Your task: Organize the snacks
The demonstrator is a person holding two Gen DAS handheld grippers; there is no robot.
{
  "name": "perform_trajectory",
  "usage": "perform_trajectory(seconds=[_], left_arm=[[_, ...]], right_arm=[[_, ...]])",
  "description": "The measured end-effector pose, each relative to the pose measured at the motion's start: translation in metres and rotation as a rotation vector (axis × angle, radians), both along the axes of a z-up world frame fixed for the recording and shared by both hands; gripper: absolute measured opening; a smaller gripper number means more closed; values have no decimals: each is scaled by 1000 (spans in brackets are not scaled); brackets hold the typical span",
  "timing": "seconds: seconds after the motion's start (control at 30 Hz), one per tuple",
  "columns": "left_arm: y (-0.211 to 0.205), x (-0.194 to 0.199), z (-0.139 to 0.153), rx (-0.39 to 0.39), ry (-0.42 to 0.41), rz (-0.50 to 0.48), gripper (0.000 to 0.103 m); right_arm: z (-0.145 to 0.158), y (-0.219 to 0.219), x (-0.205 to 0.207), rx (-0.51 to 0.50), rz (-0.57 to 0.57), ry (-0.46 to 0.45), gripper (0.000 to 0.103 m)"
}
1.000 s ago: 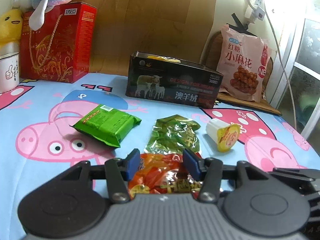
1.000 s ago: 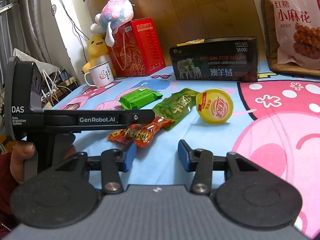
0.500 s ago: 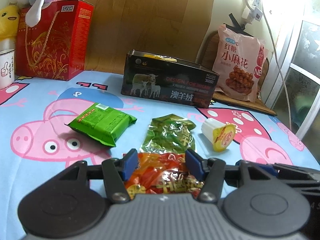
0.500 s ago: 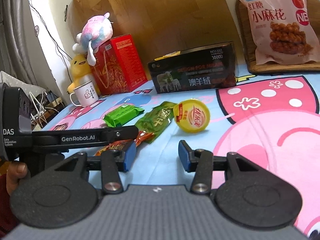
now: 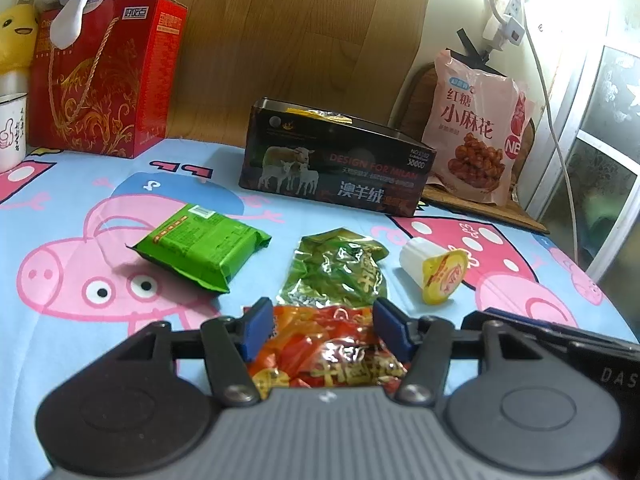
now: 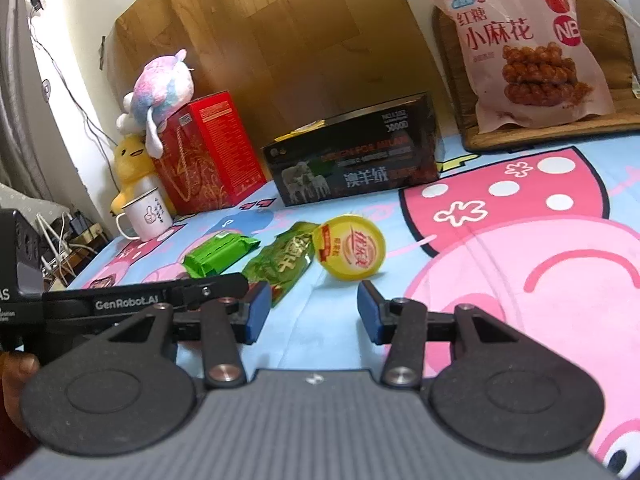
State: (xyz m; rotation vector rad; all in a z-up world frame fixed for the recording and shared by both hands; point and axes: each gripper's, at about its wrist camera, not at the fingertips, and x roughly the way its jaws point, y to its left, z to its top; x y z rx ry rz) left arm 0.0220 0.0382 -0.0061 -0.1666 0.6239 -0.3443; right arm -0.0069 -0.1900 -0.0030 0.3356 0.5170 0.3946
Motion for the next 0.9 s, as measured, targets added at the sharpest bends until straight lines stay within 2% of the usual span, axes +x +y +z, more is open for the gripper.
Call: perform_trajectory(seconds=[0.1, 0.2, 0.8, 0.9], left_arm=[[0, 0, 0, -4, 1, -1, 57], [1, -1, 0, -8, 2, -2, 57], [1, 0, 0, -19, 5, -8, 60], [1, 0, 0, -24, 8, -11, 63]], right_arm=[[0, -1, 0, 0, -18, -3, 51], [0, -4, 0, 4, -41, -10, 62], [-1, -8, 6, 6, -81, 3, 68], [-2, -8, 8, 0, -80, 14, 69]])
